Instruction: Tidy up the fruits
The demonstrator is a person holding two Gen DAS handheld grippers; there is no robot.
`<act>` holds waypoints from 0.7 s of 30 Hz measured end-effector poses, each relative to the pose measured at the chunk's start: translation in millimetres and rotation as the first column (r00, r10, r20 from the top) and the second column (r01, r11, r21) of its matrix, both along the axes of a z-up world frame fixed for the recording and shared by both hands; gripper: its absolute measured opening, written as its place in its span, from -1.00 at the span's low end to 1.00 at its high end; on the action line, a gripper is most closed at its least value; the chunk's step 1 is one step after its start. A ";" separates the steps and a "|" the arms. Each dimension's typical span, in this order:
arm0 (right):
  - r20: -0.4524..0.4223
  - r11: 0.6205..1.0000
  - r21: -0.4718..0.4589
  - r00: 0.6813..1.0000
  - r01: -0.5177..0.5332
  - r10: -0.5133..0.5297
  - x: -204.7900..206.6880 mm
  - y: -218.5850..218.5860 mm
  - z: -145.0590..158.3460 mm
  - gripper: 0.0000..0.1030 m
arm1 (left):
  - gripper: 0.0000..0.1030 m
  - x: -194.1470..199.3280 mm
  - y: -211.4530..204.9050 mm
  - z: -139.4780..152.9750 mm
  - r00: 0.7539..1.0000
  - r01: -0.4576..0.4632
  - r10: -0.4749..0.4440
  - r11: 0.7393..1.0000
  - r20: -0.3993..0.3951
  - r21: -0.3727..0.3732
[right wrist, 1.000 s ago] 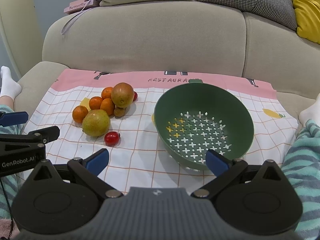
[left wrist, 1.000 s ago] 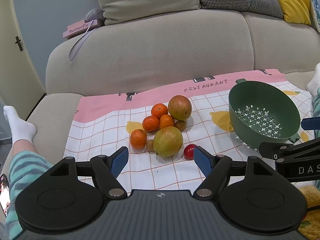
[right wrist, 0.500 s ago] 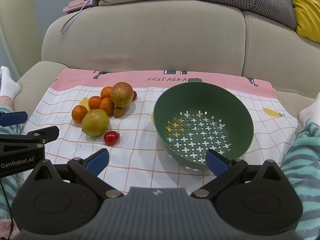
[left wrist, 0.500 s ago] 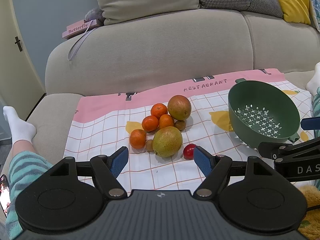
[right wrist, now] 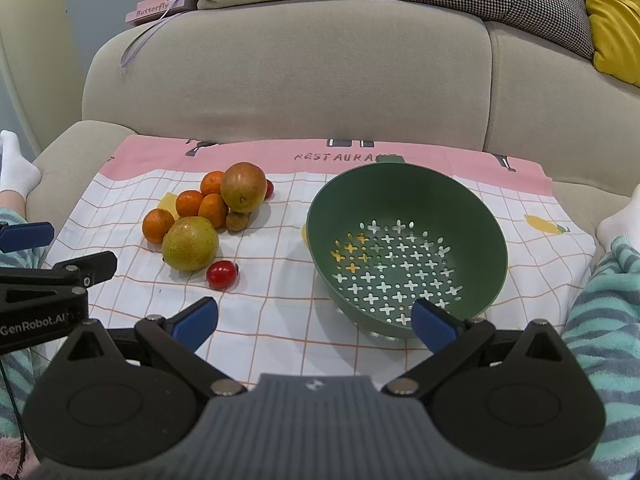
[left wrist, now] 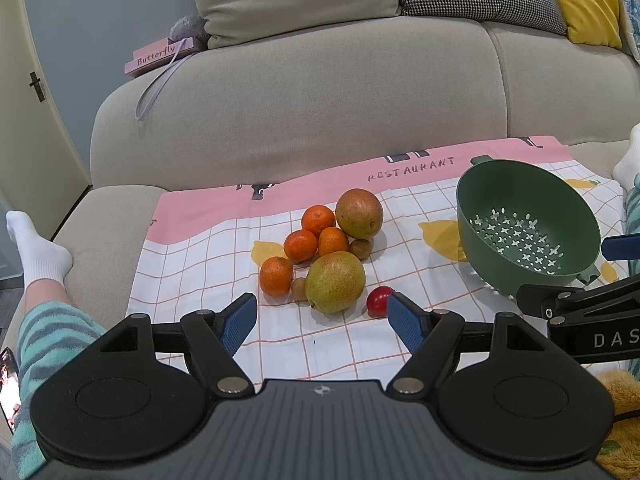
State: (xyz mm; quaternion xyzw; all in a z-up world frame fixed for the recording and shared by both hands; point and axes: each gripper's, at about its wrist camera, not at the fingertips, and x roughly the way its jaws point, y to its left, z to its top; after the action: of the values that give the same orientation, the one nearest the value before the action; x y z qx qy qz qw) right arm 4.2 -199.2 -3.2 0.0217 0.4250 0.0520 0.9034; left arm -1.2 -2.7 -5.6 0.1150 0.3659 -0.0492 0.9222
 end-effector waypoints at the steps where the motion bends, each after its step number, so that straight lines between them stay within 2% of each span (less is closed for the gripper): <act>1: 0.001 1.000 0.001 1.000 0.000 0.000 0.0 0.3 0.3 0.93 | 0.70 0.0 0.0 0.0 1.000 0.000 0.000 1.000 0.000 0.000; 21: -0.005 1.000 0.002 1.000 0.007 -0.007 -1.1 0.0 -1.3 0.93 | 0.70 0.1 -0.2 0.1 1.000 0.000 0.000 1.000 -0.003 -0.001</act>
State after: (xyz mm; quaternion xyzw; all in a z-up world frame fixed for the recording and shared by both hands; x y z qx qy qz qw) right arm 3.1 -199.2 -4.5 0.0243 0.4270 0.0490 0.9026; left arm -1.1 -2.9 -5.5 0.1143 0.3673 -0.0497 0.9217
